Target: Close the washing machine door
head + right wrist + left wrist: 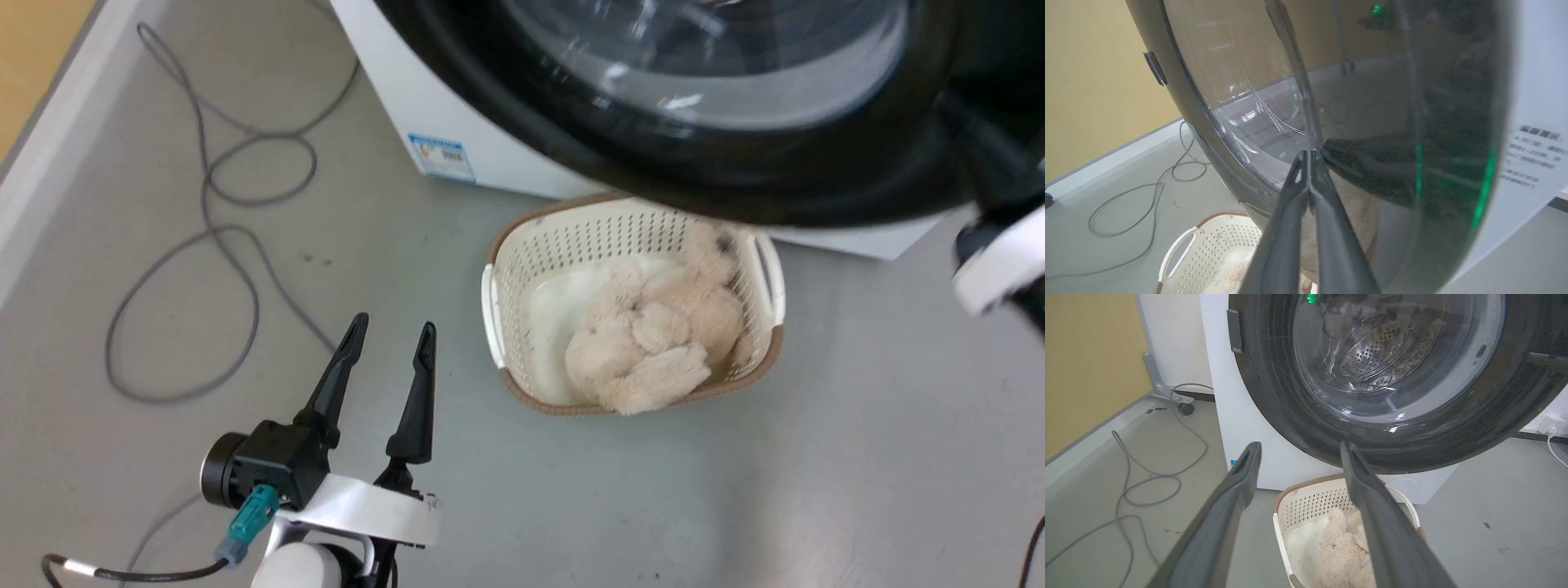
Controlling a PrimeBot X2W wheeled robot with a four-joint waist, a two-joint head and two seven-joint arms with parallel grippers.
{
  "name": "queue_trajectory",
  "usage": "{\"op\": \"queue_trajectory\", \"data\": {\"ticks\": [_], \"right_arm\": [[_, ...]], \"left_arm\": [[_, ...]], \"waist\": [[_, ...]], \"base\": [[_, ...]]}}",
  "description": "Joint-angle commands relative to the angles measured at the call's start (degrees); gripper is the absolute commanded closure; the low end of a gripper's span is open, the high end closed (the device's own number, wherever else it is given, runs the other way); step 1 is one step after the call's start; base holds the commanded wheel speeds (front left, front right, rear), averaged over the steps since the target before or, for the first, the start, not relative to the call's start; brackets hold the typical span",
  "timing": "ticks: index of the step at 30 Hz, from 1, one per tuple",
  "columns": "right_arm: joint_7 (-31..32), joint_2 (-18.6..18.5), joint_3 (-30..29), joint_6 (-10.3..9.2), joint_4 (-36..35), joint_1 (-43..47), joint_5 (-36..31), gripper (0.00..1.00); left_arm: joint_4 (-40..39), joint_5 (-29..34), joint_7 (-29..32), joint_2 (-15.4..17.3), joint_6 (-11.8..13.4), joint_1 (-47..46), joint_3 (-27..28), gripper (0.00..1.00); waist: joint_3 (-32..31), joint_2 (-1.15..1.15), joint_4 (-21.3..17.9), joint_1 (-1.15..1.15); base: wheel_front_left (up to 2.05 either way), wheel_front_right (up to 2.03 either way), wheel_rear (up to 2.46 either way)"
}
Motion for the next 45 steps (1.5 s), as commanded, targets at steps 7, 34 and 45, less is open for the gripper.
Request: {"op": "queue_trajectory", "data": {"ticks": [7,34,45], "right_arm": [[2.0,-0.3,-2.6,-0.11,7.7,-10.0,1.7,1.0],[-6.6,4.3,2.8,-0.11,16.1,-3.6,4.5,1.0],[-9.4,6.7,-0.7,-0.11,1.9,16.8,1.3,1.0]], "left_arm": [[0.0,0.4,-0.2,-0.8,-1.0,-2.7,0.3,0.0],[2.8,0.9,-0.2,-1.2,-1.5,0.3,3.3,0.0],[4.1,1.6,-0.2,-1.1,-1.6,6.1,6.2,0.0]], "waist": [[3.7,0.0,1.8,0.0],[-8.5,0.0,-4.0,0.0],[-17.3,0.0,-9.1,0.0]], "base": [[0.0,0.0,0.0],[0.0,0.0,0.0],[0.0,0.0,0.0]]}}
